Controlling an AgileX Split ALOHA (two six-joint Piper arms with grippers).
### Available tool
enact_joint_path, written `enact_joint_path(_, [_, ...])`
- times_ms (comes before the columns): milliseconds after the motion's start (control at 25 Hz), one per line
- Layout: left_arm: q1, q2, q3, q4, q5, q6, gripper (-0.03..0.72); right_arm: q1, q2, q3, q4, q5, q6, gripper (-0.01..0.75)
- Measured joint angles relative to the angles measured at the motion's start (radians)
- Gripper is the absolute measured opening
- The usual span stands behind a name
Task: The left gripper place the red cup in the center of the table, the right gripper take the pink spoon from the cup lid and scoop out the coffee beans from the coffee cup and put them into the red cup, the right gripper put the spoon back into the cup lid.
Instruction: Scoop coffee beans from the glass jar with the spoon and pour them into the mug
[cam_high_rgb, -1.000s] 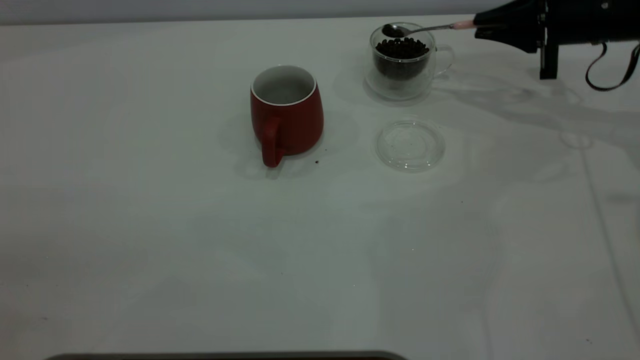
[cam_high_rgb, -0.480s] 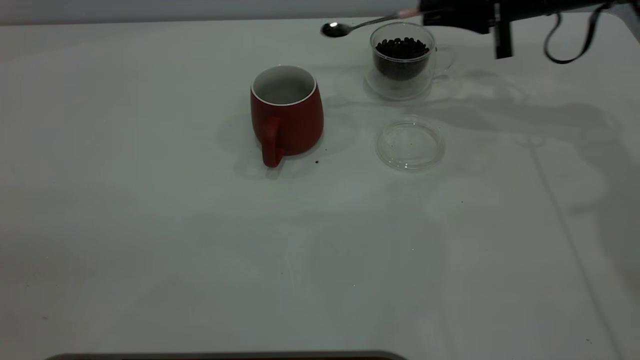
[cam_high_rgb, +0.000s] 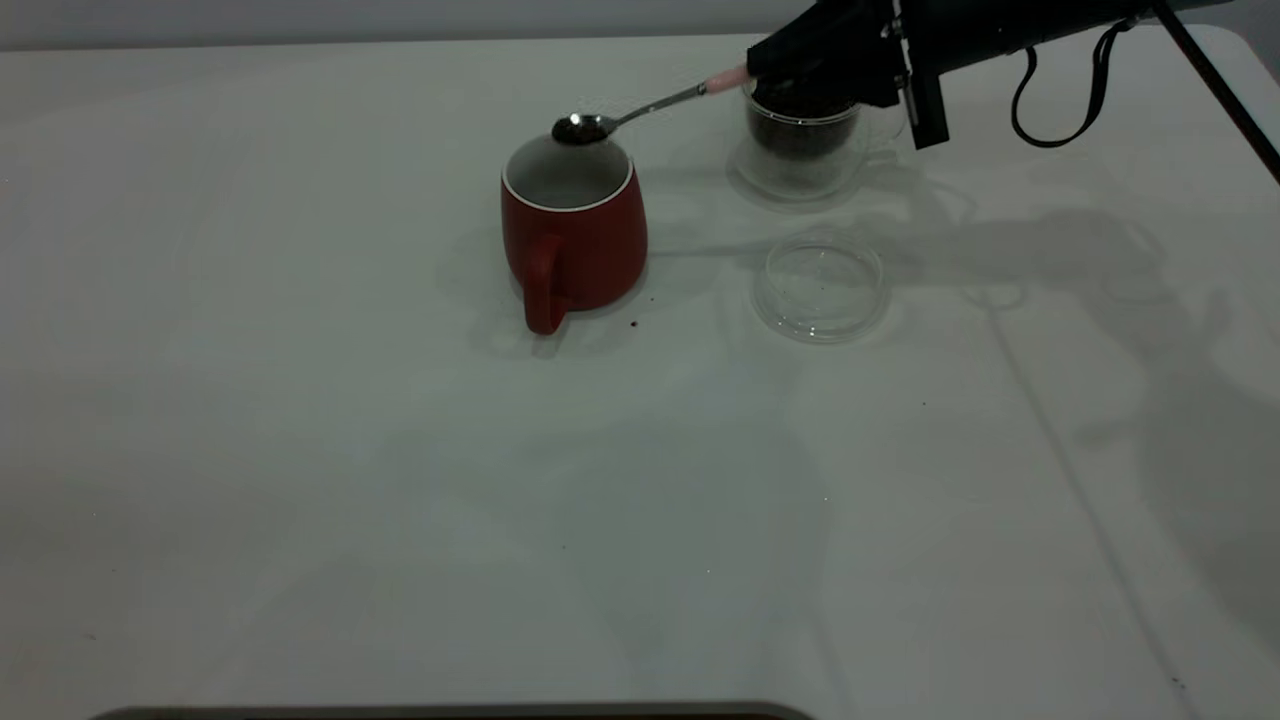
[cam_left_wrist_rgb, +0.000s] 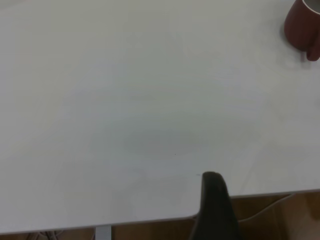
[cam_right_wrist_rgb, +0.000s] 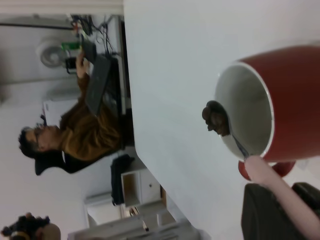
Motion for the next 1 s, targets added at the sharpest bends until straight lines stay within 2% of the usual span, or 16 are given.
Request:
enact_joint_path(280, [0.000, 0.000, 0.000, 0.000, 0.000, 0.000, 0.588, 0.006, 0.000, 0.000, -0.004, -0.007, -0.211, 0.110])
enact_joint_path(520, [0.000, 0.000, 0.000, 0.000, 0.000, 0.001, 0.588, 0.007, 0.000, 0.000, -0.004, -0.084, -0.523, 0.110])
enact_joint_path(640, [0.000, 0.000, 0.000, 0.000, 0.000, 0.001, 0.588, 0.015, 0.000, 0.000, 0.004, -0.121, -0.625, 0.110])
enact_joint_path(840, [0.000, 0.000, 0.000, 0.000, 0.000, 0.001, 0.588, 0.019, -0.011, 0.000, 0.007, -0.119, -0.625, 0.110])
enact_joint_path(1000, [0.000, 0.000, 0.000, 0.000, 0.000, 0.001, 0.588, 0.014, -0.072, 0.000, -0.026, -0.032, -0.505, 0.110])
